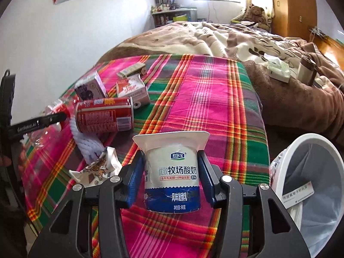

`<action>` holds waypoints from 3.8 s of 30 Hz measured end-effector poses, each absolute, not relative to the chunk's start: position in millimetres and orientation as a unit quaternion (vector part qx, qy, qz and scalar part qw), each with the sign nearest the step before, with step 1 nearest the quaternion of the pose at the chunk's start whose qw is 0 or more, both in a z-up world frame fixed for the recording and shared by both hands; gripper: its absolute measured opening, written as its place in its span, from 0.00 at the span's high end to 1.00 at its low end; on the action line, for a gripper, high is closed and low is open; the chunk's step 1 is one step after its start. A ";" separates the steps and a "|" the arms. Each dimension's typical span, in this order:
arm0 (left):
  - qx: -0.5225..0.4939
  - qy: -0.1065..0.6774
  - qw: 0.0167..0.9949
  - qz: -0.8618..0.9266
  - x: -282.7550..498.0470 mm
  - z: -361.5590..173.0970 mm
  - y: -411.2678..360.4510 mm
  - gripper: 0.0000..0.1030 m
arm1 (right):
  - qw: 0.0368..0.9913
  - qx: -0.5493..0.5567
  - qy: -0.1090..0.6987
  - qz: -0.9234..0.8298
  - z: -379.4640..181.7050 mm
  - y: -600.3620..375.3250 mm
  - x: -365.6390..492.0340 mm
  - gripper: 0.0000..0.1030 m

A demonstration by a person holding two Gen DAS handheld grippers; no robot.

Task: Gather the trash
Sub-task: 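Carry the bottle and yogurt cup in both tools over the white bin, then open both tools to drop the bottle and yogurt cup into the bin, then move both open tools back over the remaining trash on the bed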

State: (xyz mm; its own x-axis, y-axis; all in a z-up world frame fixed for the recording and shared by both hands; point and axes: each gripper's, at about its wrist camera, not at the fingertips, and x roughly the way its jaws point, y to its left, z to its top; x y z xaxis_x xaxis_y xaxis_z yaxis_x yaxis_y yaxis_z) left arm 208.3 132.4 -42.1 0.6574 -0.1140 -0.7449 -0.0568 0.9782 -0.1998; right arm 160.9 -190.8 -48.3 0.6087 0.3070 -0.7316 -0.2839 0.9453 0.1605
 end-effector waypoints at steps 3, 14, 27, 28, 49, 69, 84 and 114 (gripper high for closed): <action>-0.101 0.402 0.910 -0.021 195.2 -33.7 128.4 0.39 | 0.901 0.022 0.403 0.163 -43.5 -192.3 156.4 0.51; -0.098 0.377 0.920 -0.034 157.6 -15.6 110.6 0.40 | 0.911 0.031 0.377 0.166 -30.6 -199.8 136.5 0.51; -0.071 0.339 0.933 -0.097 126.0 16.7 50.8 0.40 | 0.935 0.059 0.328 0.118 -7.7 -245.1 109.6 0.51; -0.072 0.337 0.933 -0.105 124.2 18.4 43.7 0.40 | 0.936 0.060 0.326 0.116 -6.5 -248.3 108.1 0.51; -0.010 0.315 0.919 -0.235 113.0 37.2 -102.0 0.40 | 0.948 0.086 0.307 0.017 -0.9 -334.4 85.4 0.51; 0.035 0.360 0.879 -0.311 134.4 0.2 -226.9 0.39 | 0.922 0.096 0.372 -0.052 -42.1 -402.1 93.9 0.51; 0.042 0.367 0.872 -0.321 145.5 -6.6 -248.3 0.36 | 0.912 0.070 0.399 -0.064 -51.5 -413.6 101.0 0.48; 0.007 0.324 0.910 -0.259 133.4 25.8 -164.2 0.30 | 0.936 0.077 0.340 -0.038 -22.8 -369.3 96.1 0.33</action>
